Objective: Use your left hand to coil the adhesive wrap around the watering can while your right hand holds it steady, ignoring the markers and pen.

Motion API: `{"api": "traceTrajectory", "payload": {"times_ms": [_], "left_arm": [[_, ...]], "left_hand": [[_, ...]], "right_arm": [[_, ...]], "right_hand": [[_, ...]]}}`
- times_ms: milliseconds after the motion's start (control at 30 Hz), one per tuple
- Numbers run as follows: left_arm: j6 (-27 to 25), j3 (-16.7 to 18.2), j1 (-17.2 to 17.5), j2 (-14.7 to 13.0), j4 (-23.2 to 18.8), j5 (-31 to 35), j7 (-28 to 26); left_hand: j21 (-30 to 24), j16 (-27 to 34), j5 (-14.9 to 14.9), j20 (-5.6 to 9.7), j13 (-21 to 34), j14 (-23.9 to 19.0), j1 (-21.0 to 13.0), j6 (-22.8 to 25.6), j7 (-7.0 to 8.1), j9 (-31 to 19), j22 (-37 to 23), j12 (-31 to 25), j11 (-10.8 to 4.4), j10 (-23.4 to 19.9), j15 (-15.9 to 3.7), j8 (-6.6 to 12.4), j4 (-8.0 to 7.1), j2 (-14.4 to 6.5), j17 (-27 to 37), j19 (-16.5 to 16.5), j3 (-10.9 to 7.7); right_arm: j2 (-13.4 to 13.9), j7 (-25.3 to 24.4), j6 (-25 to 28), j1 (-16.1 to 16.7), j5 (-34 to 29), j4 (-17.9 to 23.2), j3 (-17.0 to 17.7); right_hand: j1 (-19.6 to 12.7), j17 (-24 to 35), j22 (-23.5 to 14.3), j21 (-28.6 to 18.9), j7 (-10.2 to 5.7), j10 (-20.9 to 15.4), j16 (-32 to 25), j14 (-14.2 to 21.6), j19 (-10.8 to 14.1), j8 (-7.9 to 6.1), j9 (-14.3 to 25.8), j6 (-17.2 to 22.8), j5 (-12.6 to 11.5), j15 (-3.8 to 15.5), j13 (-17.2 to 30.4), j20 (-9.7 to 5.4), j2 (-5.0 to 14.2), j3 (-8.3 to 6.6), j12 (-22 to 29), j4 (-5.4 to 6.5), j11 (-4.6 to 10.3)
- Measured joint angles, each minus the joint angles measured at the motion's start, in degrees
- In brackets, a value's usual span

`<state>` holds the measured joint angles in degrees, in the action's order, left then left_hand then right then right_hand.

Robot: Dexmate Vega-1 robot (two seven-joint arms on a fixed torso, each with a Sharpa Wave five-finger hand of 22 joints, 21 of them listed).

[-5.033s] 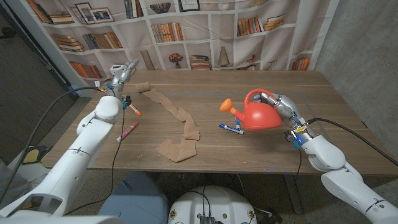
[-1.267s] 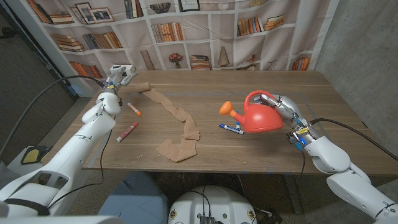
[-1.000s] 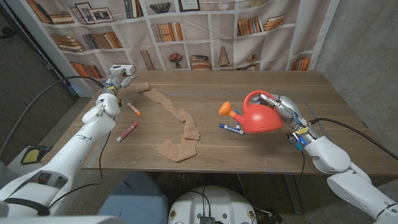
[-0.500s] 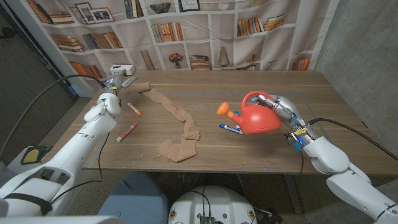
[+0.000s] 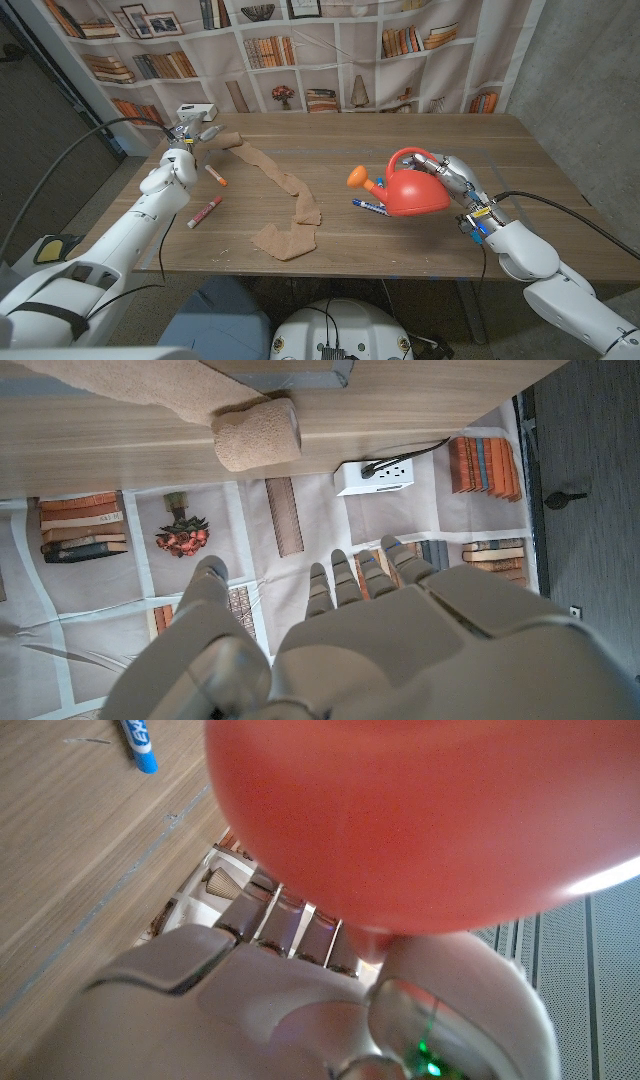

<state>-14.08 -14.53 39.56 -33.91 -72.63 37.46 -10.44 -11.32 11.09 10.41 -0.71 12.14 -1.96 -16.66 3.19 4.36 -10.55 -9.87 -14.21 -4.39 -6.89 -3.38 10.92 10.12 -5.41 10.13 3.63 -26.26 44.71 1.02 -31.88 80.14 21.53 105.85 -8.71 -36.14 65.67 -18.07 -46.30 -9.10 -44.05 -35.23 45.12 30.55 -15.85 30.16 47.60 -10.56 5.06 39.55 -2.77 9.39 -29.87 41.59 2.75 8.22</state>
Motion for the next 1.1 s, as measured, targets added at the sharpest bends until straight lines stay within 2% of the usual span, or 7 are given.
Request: {"api": "traceTrajectory", "payload": {"times_ms": [133,267,367,500,600,967,1100], "left_arm": [[0.4,-0.7,-0.7,0.0,1.1,0.7,0.0],[0.8,-0.9,-1.0,0.0,1.5,1.3,0.4],[0.9,-1.2,-1.4,0.0,2.0,1.7,0.6],[1.1,-1.4,-1.6,0.0,2.3,2.3,0.8],[1.2,-1.9,-1.9,0.0,2.7,3.0,1.0],[1.2,-2.7,-2.6,0.0,3.2,5.4,1.7],[1.3,-3.5,-3.4,0.1,3.9,6.2,2.0]], "left_hand": [[0.0,0.0,0.0,0.05,0.2,-0.7,-2.1,1.5,-1.42,0.0,0.0,-0.2,0.04,-0.4,0.04,0.98,0.15,0.1,0.0,0.9,-0.62],[0.0,0.4,-0.1,0.09,0.3,-2.1,-3.9,2.9,-2.2,0.0,0.0,-0.6,-0.03,-1.5,-0.41,1.3,0.08,0.1,0.0,1.5,-1.17],[0.0,0.4,-0.3,0.5,0.5,-3.3,-5.2,4.0,-1.89,-0.3,0.0,-1.0,-0.85,-2.5,-0.93,1.48,0.31,0.8,0.0,1.9,-1.41],[-1.6,1.4,-0.3,0.65,1.0,-7.7,-8.4,4.7,-2.01,-0.4,-0.1,-1.3,0.09,-3.8,-0.94,1.48,0.24,1.6,0.2,6.9,-1.82],[-1.8,1.7,-0.3,0.8,1.1,-9.7,-10.0,5.5,-2.03,-0.5,-0.2,-1.7,0.06,-4.6,-1.53,1.51,0.3,1.9,0.1,8.8,-1.88],[-1.8,1.8,-0.3,0.93,1.5,-12.0,-12.4,8.1,-1.31,-0.5,-0.4,-1.9,-1.16,-6.7,-2.1,2.32,0.23,2.6,0.1,9.3,-2.28],[-1.8,1.8,-0.3,1.02,1.6,-12.2,-12.7,9.0,-1.23,-0.5,-0.4,-2.3,-0.93,-6.9,-1.95,2.65,0.23,2.9,0.1,9.4,-2.28]], "right_arm": [[0.0,0.0,0.2,-0.2,0.0,0.0,-0.1],[0.0,0.0,0.3,-0.3,0.0,0.0,-0.2],[0.1,0.0,0.5,-0.3,0.0,0.0,-0.3],[0.1,0.0,0.7,-0.4,0.0,0.0,-0.4],[0.1,-0.1,0.8,-0.5,0.0,0.0,-0.4],[0.1,-0.1,1.0,-0.5,-0.1,0.1,-0.6],[0.1,-0.2,1.3,-0.5,-0.3,0.2,-0.6]], "right_hand": [[0.0,0.0,0.1,0.0,0.22,0.0,0.0,0.0,0.0,0.0,0.0,0.2,0.0,0.0,0.1,0.0,-0.01,0.0,0.0,0.0,0.0],[0.0,0.0,0.3,0.0,0.31,0.0,0.0,0.0,0.0,0.0,0.0,0.3,0.0,-0.02,0.1,0.0,-0.03,0.0,0.0,0.0,0.0],[0.0,0.0,0.3,-0.3,0.31,0.0,0.3,0.0,0.0,0.0,0.0,0.3,0.0,-0.03,0.0,0.0,-0.04,0.0,-0.2,0.0,0.01],[0.0,0.0,0.5,-0.4,0.31,0.0,0.4,0.1,0.0,0.21,0.0,0.3,0.0,0.15,0.0,-0.01,-0.03,-0.24,-0.2,-0.24,0.01],[0.0,0.0,0.5,-0.6,0.31,0.0,0.4,0.2,-0.2,0.21,0.0,0.3,0.0,0.15,0.1,-0.21,-0.02,-0.24,-0.2,-0.24,0.01],[0.5,0.1,1.0,-1.0,0.08,-0.1,0.4,0.2,-0.5,0.21,0.3,0.5,0.0,0.04,0.0,0.11,0.03,0.07,-0.2,-0.55,-0.11],[0.6,0.1,1.1,-1.0,0.07,-0.1,0.4,0.2,-0.5,0.61,0.3,0.5,0.0,0.04,0.1,0.11,-0.04,0.07,-0.2,-0.56,-0.11]]}}
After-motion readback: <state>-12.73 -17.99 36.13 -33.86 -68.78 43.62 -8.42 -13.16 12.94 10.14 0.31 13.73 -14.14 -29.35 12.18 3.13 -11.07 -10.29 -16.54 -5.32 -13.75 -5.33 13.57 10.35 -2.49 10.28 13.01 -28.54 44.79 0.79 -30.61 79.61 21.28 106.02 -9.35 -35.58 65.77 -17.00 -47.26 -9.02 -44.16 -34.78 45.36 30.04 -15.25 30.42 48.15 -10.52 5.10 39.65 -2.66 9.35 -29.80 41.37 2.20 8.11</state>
